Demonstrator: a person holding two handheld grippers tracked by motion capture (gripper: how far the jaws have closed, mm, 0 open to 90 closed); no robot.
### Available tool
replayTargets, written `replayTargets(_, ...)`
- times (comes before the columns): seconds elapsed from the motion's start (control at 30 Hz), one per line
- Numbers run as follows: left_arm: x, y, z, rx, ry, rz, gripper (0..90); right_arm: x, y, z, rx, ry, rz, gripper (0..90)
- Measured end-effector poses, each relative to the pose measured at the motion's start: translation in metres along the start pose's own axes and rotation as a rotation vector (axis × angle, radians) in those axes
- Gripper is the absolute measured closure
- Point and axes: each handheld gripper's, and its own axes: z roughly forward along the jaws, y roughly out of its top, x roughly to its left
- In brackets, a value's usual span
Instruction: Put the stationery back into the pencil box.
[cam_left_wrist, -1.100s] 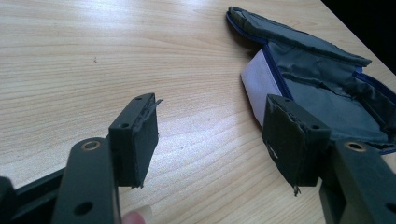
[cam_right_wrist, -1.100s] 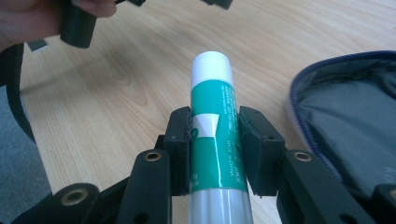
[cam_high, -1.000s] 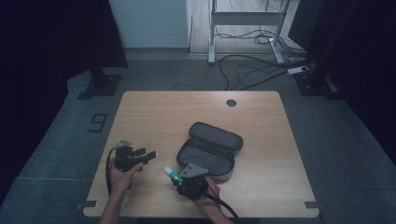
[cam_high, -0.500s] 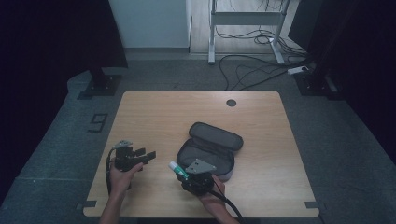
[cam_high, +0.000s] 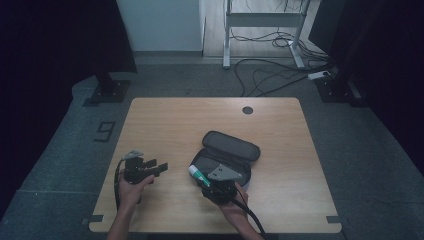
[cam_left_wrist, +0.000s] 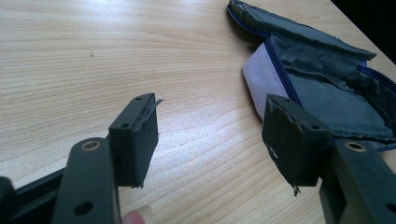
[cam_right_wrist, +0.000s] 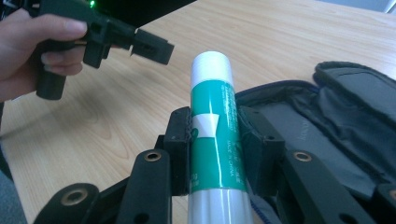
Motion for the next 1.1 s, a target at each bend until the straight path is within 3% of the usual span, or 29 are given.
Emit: replayTargets(1.1, 0.000, -0.001, 0.001, 0.002, 0.000, -0.003, 36.3, -0.040, 0.006, -0.020, -0.064, -0.087, 0.088, 64.8)
